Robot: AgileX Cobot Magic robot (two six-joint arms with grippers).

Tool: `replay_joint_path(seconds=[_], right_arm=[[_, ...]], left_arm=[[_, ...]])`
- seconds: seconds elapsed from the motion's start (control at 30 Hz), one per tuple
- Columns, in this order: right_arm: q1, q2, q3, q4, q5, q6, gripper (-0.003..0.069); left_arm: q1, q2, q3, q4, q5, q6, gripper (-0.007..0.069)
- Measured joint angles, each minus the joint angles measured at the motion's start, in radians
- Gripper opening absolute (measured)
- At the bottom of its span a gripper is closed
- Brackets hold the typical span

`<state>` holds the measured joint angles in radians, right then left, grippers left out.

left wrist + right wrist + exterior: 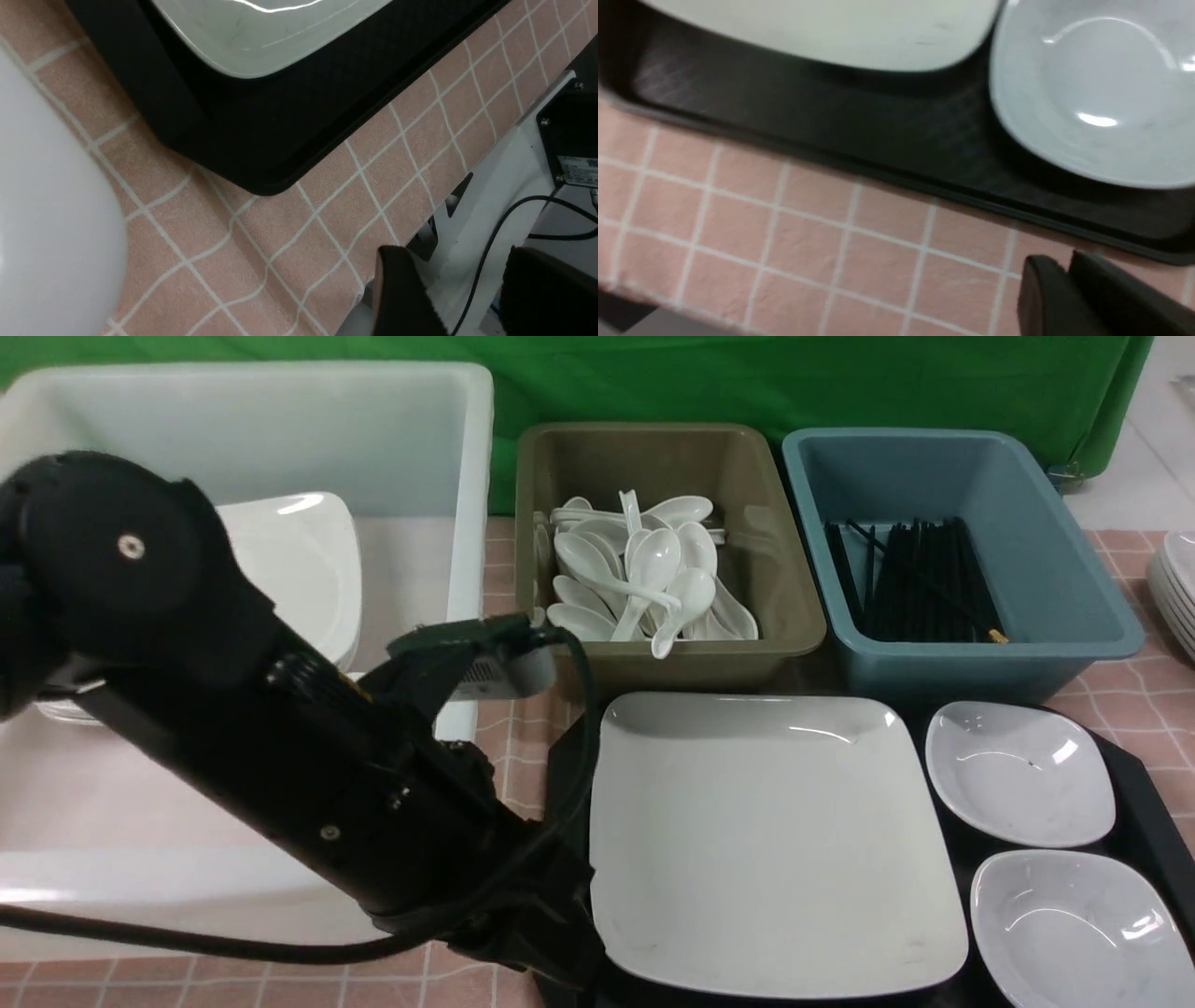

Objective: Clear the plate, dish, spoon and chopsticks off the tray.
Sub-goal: Use the right arm to grab a small plate from the dinner plate

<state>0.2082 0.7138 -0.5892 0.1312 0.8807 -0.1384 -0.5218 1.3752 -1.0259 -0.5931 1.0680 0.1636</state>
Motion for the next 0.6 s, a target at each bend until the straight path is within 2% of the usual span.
replay_joint_path(seconds=[0.1, 0.13, 0.17, 0.2, 0.23, 0.33, 0.37, 0.4, 0.53, 0.6], right_arm=[[0.055, 0.036, 0.0, 0.032, -0.003, -0.039, 0.0311], [0.08, 0.054, 0.0, 0.032, -0.006, -0.049, 0.0349], [0.08, 0.059, 0.0, 0.031, -0.008, -0.049, 0.0358], [0.12, 0.092, 0.0, 0.02, -0.021, -0.055, 0.0413], [0.161, 0.127, 0.0, -0.004, -0.042, -0.049, 0.0437], [0.218, 0.198, -0.005, -0.067, -0.081, -0.016, 0.0455], [0.266, 0.281, -0.021, -0.139, -0.096, 0.035, 0.0463], [0.271, 0.281, -0.025, -0.147, -0.096, 0.043, 0.0463], [0.367, 0.481, -0.084, -0.355, -0.118, 0.203, 0.0465], [0.381, 0.529, -0.094, -0.396, -0.128, 0.227, 0.0465]], left_arm=[[0.0, -0.001, -0.049, 0.055, -0.005, 0.007, 0.0281], [0.0, -0.003, -0.073, 0.087, -0.005, 0.008, 0.0276], [0.0, -0.004, -0.083, 0.094, -0.005, 0.008, 0.0274], [0.0, -0.008, -0.112, 0.138, -0.002, 0.006, 0.0265], [0.0, -0.013, -0.148, 0.172, 0.005, -0.009, 0.0256], [0.0, -0.022, -0.194, 0.22, 0.008, -0.034, 0.0242], [0.0, -0.025, -0.226, 0.246, 0.011, -0.054, 0.0232], [0.0, -0.025, -0.233, 0.248, 0.011, -0.058, 0.023], [0.0, -0.027, -0.262, 0.258, 0.011, -0.071, 0.0225], [0.0, -0.027, -0.263, 0.258, 0.011, -0.071, 0.0225]])
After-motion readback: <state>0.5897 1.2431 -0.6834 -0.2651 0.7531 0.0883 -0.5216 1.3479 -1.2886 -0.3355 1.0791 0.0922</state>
